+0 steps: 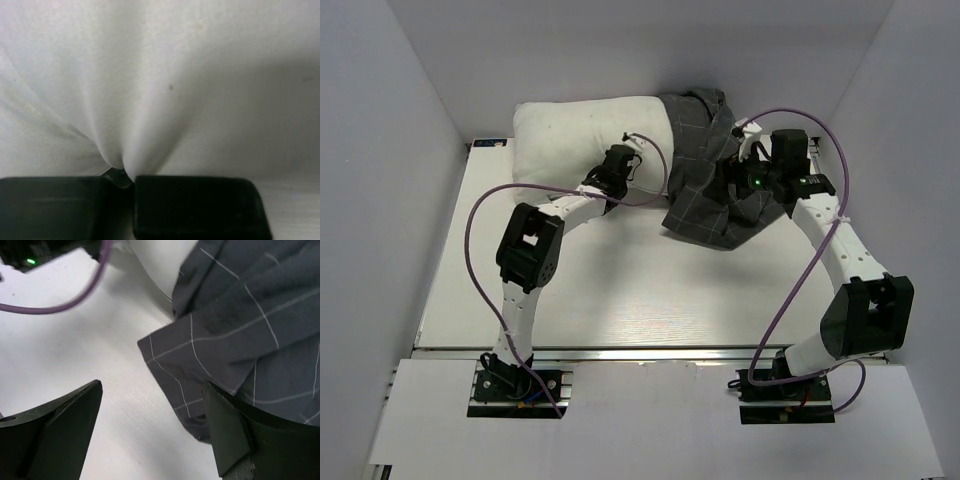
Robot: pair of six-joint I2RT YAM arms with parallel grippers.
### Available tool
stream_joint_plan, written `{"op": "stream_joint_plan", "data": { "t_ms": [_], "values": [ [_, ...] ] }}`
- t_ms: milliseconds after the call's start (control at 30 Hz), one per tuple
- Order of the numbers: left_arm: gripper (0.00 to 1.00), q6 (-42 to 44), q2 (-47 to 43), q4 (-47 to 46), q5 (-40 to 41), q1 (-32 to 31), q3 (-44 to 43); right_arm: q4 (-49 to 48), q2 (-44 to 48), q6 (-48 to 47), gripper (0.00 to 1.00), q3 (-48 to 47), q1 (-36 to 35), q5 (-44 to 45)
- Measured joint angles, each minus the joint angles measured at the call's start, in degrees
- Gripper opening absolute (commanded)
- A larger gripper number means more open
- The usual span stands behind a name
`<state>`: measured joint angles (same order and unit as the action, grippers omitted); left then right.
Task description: Put the pillow into the pillowcase
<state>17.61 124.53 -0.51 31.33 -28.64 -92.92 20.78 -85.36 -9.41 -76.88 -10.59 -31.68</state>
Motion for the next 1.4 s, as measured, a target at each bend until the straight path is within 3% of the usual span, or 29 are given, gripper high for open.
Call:
{"op": "stream_joint_plan", "data": {
  "t_ms": [300, 600, 1033, 1233, 1400],
  "values": [
    [0.00, -5.18, -11.37, 8.79, -12.41, 0.02, 5.09, -1.31, -1.05, 9.40, 0.86, -3.39, -4.09, 15.10],
    [0.00, -12.85, -26.93, 11.02, -18.60, -5.62, 14.71, -3.76, -5.84, 14.25, 0.84, -9.16, -6.34, 20.96],
    [0.00, -18.95, -28.37, 10.73, -21.46, -7.54, 19.08, -1.03, -9.14, 10.45, 0.83, -9.14, -11.13, 29.20],
    [0.00, -20.65, -28.76, 8.98, -21.68, -7.54, 20.70, -0.76, -9.31, 5.25, 0.72, -7.63, -15.17, 35.41],
    [0.00, -21.84, -29.70, 7.74, -21.73, -7.54, 22.71, -0.70, -10.10, 2.25, 0.51, -7.63, -15.28, 39.95]
  ]
}}
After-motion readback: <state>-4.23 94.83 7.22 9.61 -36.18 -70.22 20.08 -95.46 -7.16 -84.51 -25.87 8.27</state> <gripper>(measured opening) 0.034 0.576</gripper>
